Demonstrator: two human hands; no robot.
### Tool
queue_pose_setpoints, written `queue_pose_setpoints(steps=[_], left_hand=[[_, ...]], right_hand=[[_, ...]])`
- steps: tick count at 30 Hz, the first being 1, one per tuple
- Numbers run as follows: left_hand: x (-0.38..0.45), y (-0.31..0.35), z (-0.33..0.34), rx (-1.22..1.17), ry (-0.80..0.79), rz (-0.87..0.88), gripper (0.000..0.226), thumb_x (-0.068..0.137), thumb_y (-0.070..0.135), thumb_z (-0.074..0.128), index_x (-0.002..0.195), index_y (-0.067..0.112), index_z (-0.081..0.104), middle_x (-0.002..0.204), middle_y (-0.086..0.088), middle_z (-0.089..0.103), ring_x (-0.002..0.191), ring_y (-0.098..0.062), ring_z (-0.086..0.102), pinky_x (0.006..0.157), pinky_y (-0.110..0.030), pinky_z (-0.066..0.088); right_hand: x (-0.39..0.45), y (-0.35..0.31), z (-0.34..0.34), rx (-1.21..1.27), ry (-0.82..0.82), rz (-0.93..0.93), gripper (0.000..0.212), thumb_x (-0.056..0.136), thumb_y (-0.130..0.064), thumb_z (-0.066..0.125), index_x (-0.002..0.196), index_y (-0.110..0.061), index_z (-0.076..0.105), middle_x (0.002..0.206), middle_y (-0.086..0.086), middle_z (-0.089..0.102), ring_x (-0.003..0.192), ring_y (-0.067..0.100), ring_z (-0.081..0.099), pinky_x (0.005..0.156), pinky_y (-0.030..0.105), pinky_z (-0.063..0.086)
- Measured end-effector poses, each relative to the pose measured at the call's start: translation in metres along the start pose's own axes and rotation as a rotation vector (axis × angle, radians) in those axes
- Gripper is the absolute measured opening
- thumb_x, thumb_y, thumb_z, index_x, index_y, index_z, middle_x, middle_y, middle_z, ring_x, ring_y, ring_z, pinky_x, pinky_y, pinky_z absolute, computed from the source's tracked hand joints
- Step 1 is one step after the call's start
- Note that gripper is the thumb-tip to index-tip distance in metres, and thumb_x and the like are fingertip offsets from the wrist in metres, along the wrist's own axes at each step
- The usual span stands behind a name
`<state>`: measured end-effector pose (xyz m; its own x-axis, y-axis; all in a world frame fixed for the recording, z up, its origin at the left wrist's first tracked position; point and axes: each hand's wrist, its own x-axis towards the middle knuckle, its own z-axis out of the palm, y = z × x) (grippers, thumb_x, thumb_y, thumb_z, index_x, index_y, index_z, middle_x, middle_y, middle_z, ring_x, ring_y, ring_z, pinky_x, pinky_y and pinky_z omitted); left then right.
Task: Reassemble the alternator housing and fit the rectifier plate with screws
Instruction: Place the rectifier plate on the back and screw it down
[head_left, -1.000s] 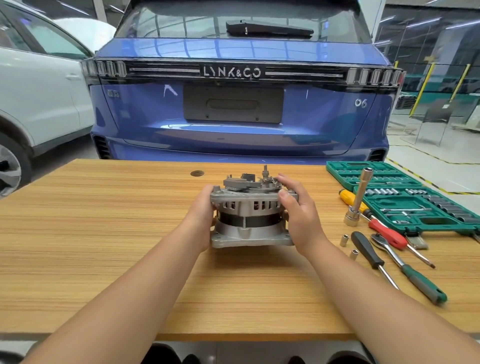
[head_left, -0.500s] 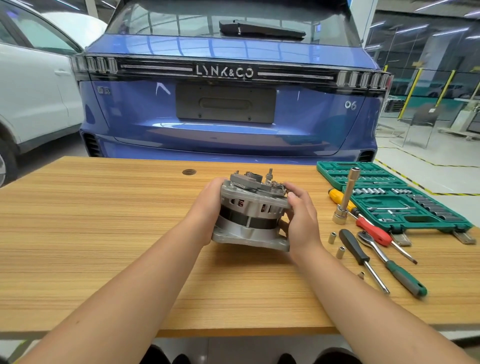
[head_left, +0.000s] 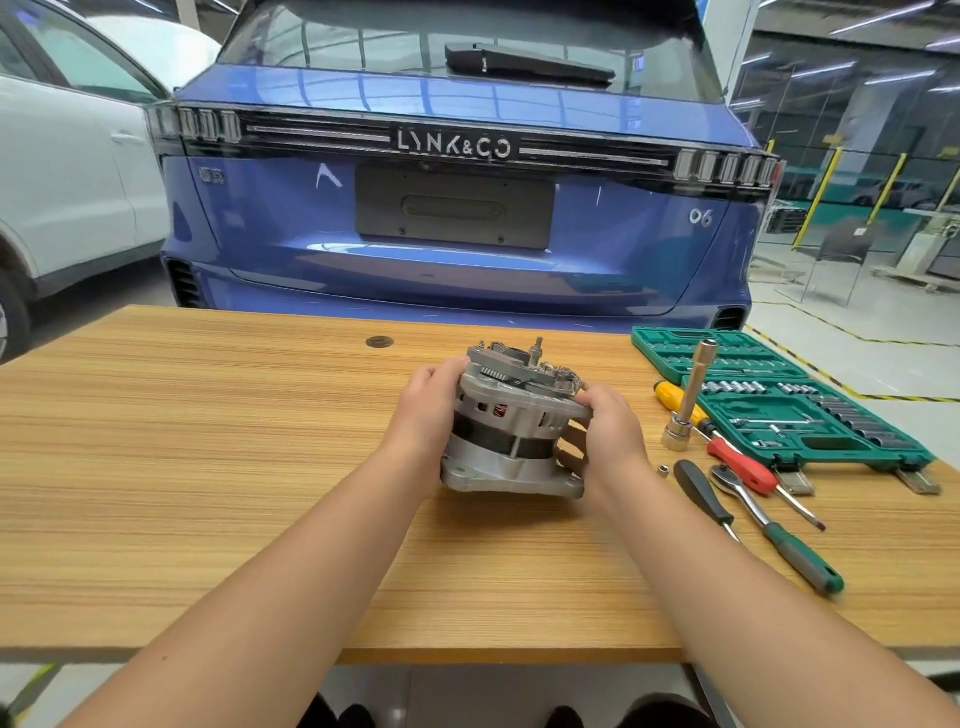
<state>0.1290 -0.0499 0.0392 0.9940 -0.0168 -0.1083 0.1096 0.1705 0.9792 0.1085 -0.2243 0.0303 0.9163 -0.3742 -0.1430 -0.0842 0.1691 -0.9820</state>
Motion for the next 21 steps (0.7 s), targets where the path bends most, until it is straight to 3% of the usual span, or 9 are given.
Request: queue_pose_setpoints(steps=[3,5,8,12,14,16,18,19,21], left_hand=[[-0.006,-0.005,0.004,-0.022,0.069,0.051,0.038,0.085,0.057,0.063,0.112,0.032,0.058,0.1,-0.001,0.074,0.087,-0.021,0.071,0.047,-0.027,0.053],[-0.01,-0.007,0.007,-0.026,0.071,0.063,0.043,0.082,0.059,0.066,0.114,0.032,0.055,0.104,-0.001,0.072,0.091,-0.021,0.07,0.051,-0.03,0.057],[-0.014,-0.009,0.006,-0.001,0.077,0.062,0.055,0.078,0.065,0.067,0.12,0.032,0.051,0.115,-0.001,0.066,0.101,-0.02,0.067,0.07,-0.04,0.061],[-0.015,-0.016,-0.009,0.011,0.131,0.09,0.031,0.096,0.066,0.05,0.109,0.038,0.052,0.107,0.008,0.066,0.095,-0.01,0.064,0.066,-0.029,0.046],[-0.01,-0.015,-0.02,-0.038,0.154,0.047,0.034,0.099,0.066,0.044,0.114,0.037,0.053,0.112,0.008,0.062,0.1,-0.01,0.061,0.079,-0.036,0.049],[0.0,-0.014,-0.029,-0.112,0.143,-0.025,0.046,0.101,0.065,0.04,0.127,0.03,0.054,0.122,0.002,0.062,0.11,-0.017,0.061,0.102,-0.047,0.048],[0.01,-0.015,-0.033,-0.118,0.085,-0.07,0.051,0.102,0.064,0.039,0.131,0.026,0.055,0.132,-0.003,0.063,0.122,-0.022,0.059,0.114,-0.052,0.04],[0.013,-0.016,-0.034,-0.091,0.042,-0.079,0.053,0.102,0.065,0.038,0.133,0.025,0.055,0.135,-0.003,0.063,0.126,-0.022,0.057,0.116,-0.052,0.038],[0.016,-0.02,-0.035,-0.056,-0.03,-0.086,0.058,0.101,0.066,0.038,0.139,0.026,0.055,0.137,-0.001,0.063,0.13,-0.021,0.055,0.114,-0.048,0.04]], right_hand=[[0.007,-0.007,-0.002,-0.081,-0.039,0.092,0.031,0.096,-0.037,0.047,0.121,-0.022,0.058,0.115,0.005,0.07,0.104,0.023,0.065,0.089,0.05,0.05],[0.011,-0.011,0.0,-0.113,-0.045,0.109,0.035,0.099,-0.042,0.046,0.124,-0.022,0.059,0.108,0.002,0.073,0.097,0.02,0.067,0.079,0.045,0.049],[0.014,-0.013,0.007,-0.179,0.014,0.115,0.049,0.101,-0.059,0.04,0.134,-0.025,0.055,0.118,0.0,0.069,0.106,0.021,0.061,0.091,0.047,0.044],[0.006,-0.021,0.015,-0.202,0.051,0.113,0.069,0.097,-0.068,0.043,0.149,-0.024,0.04,0.139,-0.002,0.052,0.131,0.026,0.044,0.095,0.049,0.034],[-0.009,-0.026,0.016,-0.142,0.018,0.086,0.07,0.092,-0.07,0.052,0.145,-0.026,0.044,0.12,-0.008,0.052,0.116,0.018,0.044,0.088,0.042,0.032],[-0.026,-0.029,0.019,-0.094,-0.061,0.052,0.069,0.082,-0.076,0.06,0.132,-0.029,0.052,0.108,-0.014,0.058,0.098,0.012,0.053,0.077,0.034,0.042],[-0.039,-0.026,0.026,-0.163,-0.121,0.002,0.091,0.065,-0.08,0.066,0.135,-0.024,0.051,0.123,-0.001,0.062,0.102,0.019,0.06,0.069,0.039,0.051],[-0.041,-0.023,0.029,-0.205,-0.115,-0.026,0.097,0.059,-0.078,0.068,0.136,-0.023,0.05,0.132,0.004,0.057,0.108,0.024,0.06,0.074,0.044,0.056],[-0.04,-0.019,0.032,-0.223,-0.102,-0.091,0.089,0.063,-0.067,0.069,0.137,-0.022,0.048,0.138,0.009,0.052,0.112,0.026,0.06,0.078,0.043,0.058]])
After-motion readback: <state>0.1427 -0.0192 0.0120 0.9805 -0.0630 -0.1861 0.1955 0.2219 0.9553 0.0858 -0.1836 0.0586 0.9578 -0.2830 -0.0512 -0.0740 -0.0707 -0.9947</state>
